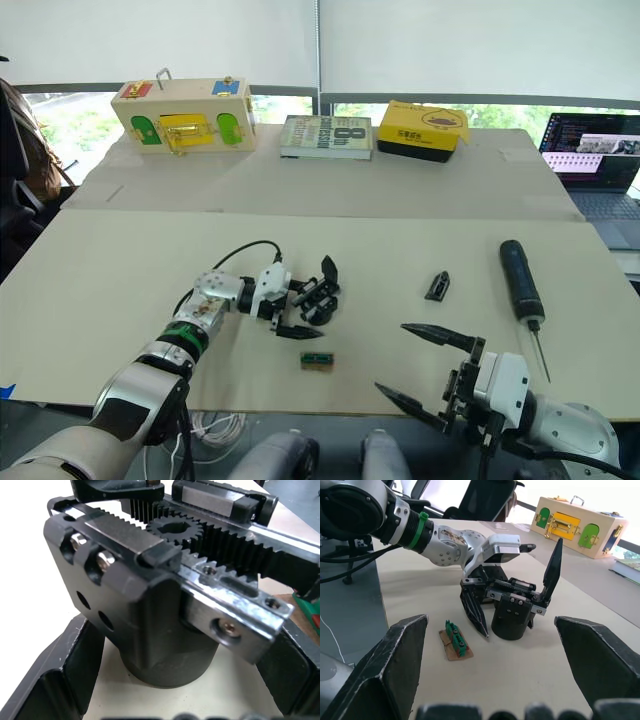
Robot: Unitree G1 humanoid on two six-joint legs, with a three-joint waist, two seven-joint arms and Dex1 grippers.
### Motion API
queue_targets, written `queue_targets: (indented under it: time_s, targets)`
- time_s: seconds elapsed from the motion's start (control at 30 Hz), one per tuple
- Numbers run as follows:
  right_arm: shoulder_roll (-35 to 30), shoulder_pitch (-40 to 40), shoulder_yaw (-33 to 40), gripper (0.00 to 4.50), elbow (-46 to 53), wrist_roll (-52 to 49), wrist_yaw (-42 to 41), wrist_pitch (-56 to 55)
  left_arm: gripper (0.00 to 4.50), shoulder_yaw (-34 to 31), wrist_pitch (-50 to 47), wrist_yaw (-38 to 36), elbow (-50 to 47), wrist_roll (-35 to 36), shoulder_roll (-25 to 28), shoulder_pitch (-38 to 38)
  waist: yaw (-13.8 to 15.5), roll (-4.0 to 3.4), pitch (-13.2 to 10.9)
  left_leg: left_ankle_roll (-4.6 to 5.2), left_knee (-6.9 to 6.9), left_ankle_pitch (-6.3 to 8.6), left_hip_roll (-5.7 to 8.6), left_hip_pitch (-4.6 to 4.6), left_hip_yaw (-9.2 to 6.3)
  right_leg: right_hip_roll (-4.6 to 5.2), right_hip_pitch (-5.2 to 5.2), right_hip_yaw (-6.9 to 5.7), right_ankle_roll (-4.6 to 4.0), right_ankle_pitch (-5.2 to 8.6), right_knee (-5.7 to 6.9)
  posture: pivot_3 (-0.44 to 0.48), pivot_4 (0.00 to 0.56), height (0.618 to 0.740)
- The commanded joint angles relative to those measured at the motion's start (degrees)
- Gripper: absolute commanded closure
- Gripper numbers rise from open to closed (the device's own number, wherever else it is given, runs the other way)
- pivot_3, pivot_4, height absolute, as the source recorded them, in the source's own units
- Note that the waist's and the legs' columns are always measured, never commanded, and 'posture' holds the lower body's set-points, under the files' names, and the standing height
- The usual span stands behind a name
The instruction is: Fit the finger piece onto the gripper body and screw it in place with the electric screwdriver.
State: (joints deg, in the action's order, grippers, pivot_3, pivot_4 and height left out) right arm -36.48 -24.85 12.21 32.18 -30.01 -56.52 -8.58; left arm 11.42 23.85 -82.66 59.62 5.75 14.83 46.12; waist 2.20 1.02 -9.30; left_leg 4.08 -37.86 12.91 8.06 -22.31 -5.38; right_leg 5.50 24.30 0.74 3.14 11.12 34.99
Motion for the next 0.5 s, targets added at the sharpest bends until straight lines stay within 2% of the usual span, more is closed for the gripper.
queue_targets:
  time_s: [0.03, 0.1, 0.27, 0.33, 0.4, 0.5]
  targets:
    - [-0.13, -0.05, 1.20, 0.00, 2.52, -0.36, 0.47, -0.48, 1.29, -1.33, 1.42, 0.46, 0.99, -0.48, 0.73, 0.20, -0.06, 0.00, 0.00, 0.00, 0.00, 0.00, 0.00, 0.00, 0.00, 0.00, 0.00, 0.00, 0.00, 0.00, 0.00, 0.000, 0.150, 0.740]
    - [-0.10, -0.34, 1.03, 0.00, 2.55, -0.30, 0.48, -0.66, 2.19, -1.91, 1.62, 0.64, 0.62, -0.23, 1.09, -0.38, -0.16, 0.00, 0.00, 0.00, 0.00, 0.00, -0.01, 0.01, 0.00, 0.00, 0.01, 0.01, 0.00, 0.00, 0.00, 0.000, 0.150, 0.740]
    - [0.00, -0.87, 0.53, 0.00, 2.44, -0.12, 0.15, -1.05, 2.17, -5.22, 0.07, 2.02, -5.77, 3.48, 1.58, -3.63, -0.80, 0.00, 0.00, 0.00, 0.00, 0.00, -0.04, 0.03, 0.00, 0.02, 0.01, 0.03, -0.01, 0.00, 0.02, 0.000, 0.150, 0.740]
    - [-0.02, -0.63, 0.45, 0.00, 2.16, -0.12, 0.05, -1.08, 2.17, -6.38, -4.86, 2.70, -13.73, 6.10, 1.90, -6.74, -1.37, -0.01, 0.00, 0.00, 0.00, 0.00, -0.04, 0.02, 0.00, 0.02, 0.04, 0.03, -0.01, -0.01, 0.02, 0.000, 0.150, 0.740]
    - [-0.13, -0.39, 0.33, 0.00, 1.70, -0.07, -0.32, -1.22, 2.17, -5.58, -9.99, 3.94, -26.75, 7.08, 3.55, -12.61, -1.63, 0.01, -0.01, 0.00, 0.00, 0.00, -0.06, 0.00, 0.00, 0.04, 0.06, 0.06, -0.03, -0.01, 0.04, 0.000, 0.150, 0.740]
    - [-0.34, 0.27, 0.08, 0.00, 0.92, 0.10, -0.96, -1.29, 2.17, -5.98, -21.24, 12.57, -43.31, 7.08, 4.59, -19.85, -1.65, -0.02, -0.02, 0.05, 0.00, 0.03, -0.08, -0.01, 0.00, 0.04, 0.08, 0.15, -0.41, -0.24, 0.03, 0.000, 0.150, 0.740]
